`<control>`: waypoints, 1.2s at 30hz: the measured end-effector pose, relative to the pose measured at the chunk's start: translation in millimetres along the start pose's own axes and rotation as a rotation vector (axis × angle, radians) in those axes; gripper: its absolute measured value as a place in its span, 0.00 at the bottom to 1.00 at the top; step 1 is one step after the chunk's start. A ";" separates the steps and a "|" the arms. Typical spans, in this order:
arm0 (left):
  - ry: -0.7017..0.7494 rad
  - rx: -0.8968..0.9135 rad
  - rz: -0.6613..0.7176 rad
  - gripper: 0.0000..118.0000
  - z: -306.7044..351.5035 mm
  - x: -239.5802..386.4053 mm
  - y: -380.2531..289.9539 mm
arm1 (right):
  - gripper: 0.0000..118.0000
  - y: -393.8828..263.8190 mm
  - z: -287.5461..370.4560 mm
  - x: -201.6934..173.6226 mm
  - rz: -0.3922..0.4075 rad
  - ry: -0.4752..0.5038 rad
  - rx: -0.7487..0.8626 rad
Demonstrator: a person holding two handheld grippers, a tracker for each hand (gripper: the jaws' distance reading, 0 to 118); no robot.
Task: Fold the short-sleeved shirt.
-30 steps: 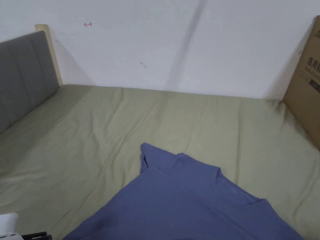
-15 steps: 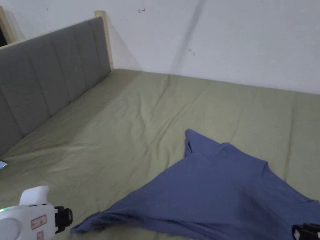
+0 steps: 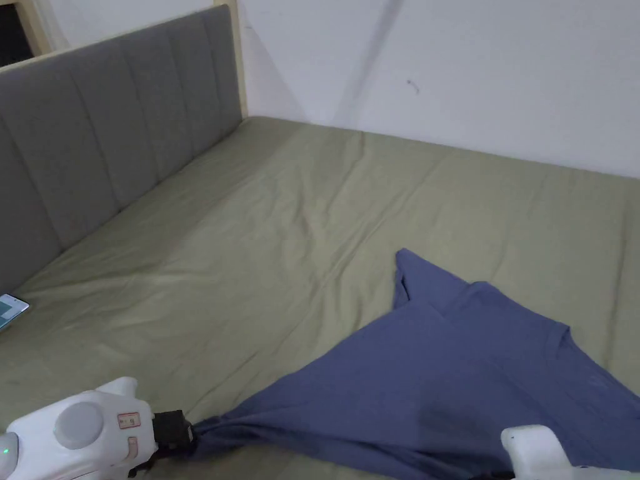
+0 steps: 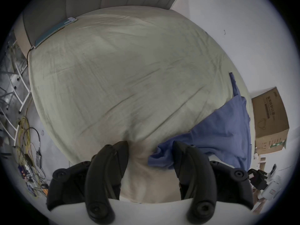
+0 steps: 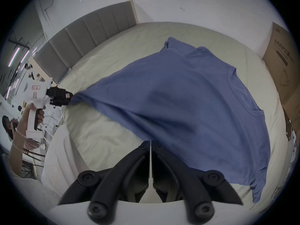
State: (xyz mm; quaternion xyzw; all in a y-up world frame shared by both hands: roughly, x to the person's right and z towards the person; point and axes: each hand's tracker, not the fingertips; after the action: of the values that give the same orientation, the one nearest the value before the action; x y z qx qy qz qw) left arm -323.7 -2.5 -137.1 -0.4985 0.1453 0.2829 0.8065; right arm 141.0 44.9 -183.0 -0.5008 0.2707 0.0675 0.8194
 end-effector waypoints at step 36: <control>0.035 0.214 -0.203 0.03 75.6 48.5 22.6 | 0.61 313.9 -203.2 183.0 0.084 -0.204 -0.226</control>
State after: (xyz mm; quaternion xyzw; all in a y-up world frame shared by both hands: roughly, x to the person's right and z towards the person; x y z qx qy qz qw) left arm -302.2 87.4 -143.6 -0.4269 0.1378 0.1742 0.8766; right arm 99.3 -5.1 -594.2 -0.5684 0.1973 0.1824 0.7776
